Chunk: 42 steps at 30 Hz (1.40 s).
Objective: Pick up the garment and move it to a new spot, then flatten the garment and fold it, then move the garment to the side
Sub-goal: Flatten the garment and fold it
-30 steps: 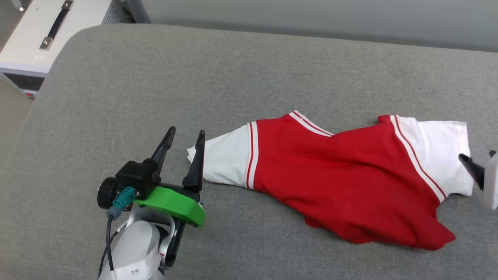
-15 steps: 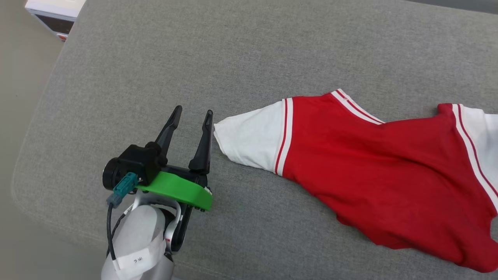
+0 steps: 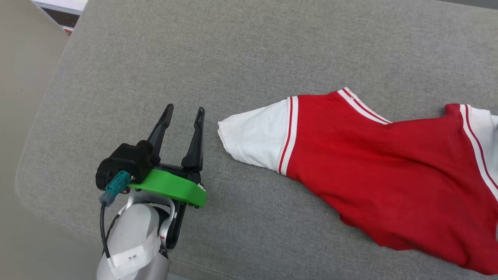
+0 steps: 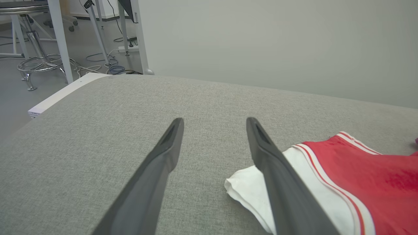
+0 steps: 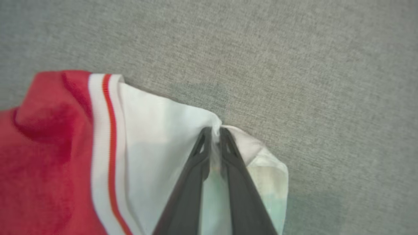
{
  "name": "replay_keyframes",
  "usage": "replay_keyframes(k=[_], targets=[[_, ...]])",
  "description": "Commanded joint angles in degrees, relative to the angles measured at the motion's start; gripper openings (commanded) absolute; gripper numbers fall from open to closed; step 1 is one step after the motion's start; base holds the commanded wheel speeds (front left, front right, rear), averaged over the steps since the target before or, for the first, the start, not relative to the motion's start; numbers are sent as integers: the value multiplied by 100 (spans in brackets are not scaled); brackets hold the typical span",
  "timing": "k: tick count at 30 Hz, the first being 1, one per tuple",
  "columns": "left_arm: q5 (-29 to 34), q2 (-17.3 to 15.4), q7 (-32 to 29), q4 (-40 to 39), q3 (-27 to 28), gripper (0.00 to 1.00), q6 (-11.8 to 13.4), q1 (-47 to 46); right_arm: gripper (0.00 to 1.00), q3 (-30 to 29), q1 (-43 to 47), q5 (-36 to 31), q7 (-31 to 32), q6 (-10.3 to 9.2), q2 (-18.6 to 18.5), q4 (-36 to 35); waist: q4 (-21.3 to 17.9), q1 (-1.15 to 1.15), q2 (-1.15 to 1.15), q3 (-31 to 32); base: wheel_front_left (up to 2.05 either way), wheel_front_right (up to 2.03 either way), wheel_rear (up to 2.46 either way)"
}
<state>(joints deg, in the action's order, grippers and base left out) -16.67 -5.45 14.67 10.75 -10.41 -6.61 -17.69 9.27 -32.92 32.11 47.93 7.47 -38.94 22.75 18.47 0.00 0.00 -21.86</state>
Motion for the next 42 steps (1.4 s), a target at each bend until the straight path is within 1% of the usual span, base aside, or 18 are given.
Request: replay_keyframes(k=[1, 6, 10, 12, 16, 19, 22, 25, 29, 31, 33, 38, 39, 40, 42], targets=[[45, -2, 32, 45, 54, 100, -31, -53, 0, 132, 267, 37, -57, 2, 184, 123, -89, 0, 0, 91, 0, 0, 0], [-3, -135, -48, 312, 66, 100, -42, -51, 0, 78, 447, -21, -450, 2, 178, -20, -330, 0, 0, 315, 0, 0, 0], [-77, -344, -610, 573, -66, 100, -58, -153, 0, 46, 646, -32, -688, 2, 135, -248, -559, 0, 0, 451, 0, 0, 0], [-119, -444, -940, 661, -114, 100, -63, -233, 0, 32, 731, -22, -766, 2, 122, -381, -673, 0, 0, 475, 0, 0, 0], [-198, -650, -1868, 846, -197, 100, -63, -457, 0, 25, 868, -13, -841, 2, 131, -689, -875, 0, 0, 456, 0, 0, 0], [-231, -798, -2558, 918, -287, 100, -65, -634, 0, 36, 893, -49, -829, 2, 189, -889, -1008, 0, 0, 397, 0, 0, 0], [-266, -897, -3111, 939, -362, 100, -65, -771, 0, 43, 889, -99, -813, 2, 266, -1025, -1098, 0, 0, 342, 0, 0, 0], [-173, -1032, -3683, 970, -490, 100, -20, -842, 0, 59, 886, -150, -795, 2, 339, -1133, -1160, 0, 0, 293, 0, 0, 0], [-24, -1124, -3964, 975, -557, 100, 156, -864, 0, 69, 887, -178, -773, 2, 388, -1232, -1211, 0, 0, 231, 0, 0, 0], [43, -1163, -4018, 997, -607, 100, 194, -855, 0, 69, 896, -186, -764, 2, 394, -1267, -1224, 0, 0, 201, 0, 0, 0], [53, -1158, -4019, 1027, -640, 100, 203, -846, 0, 57, 913, -188, -753, 2, 390, -1294, -1228, 0, 0, 172, 0, 0, 0], [-4, -1138, -4136, 1289, -823, 100, 108, -850, 0, 36, 934, -212, -729, 2, 352, -1360, -1220, 0, 0, 109, 0, 0, 0], [-55, -1120, -4166, 1342, -866, 25, 75, -857, 0, 36, 932, -216, -728, 2, 347, -1368, -1216, 0, 0, 101, 0, 0, 0], [-145, -1091, -4160, 1386, -902, 0, 36, -875, 0, 37, 926, -221, -729, 2, 344, -1376, -1212, 0, 0, 94, 0, 0, 0], [-198, -1122, -4076, 1452, -990, 0, -11, -940, 0, 47, 909, -230, -739, 2, 345, -1386, -1205, 0, 0, 93, 0, 0, 0]])
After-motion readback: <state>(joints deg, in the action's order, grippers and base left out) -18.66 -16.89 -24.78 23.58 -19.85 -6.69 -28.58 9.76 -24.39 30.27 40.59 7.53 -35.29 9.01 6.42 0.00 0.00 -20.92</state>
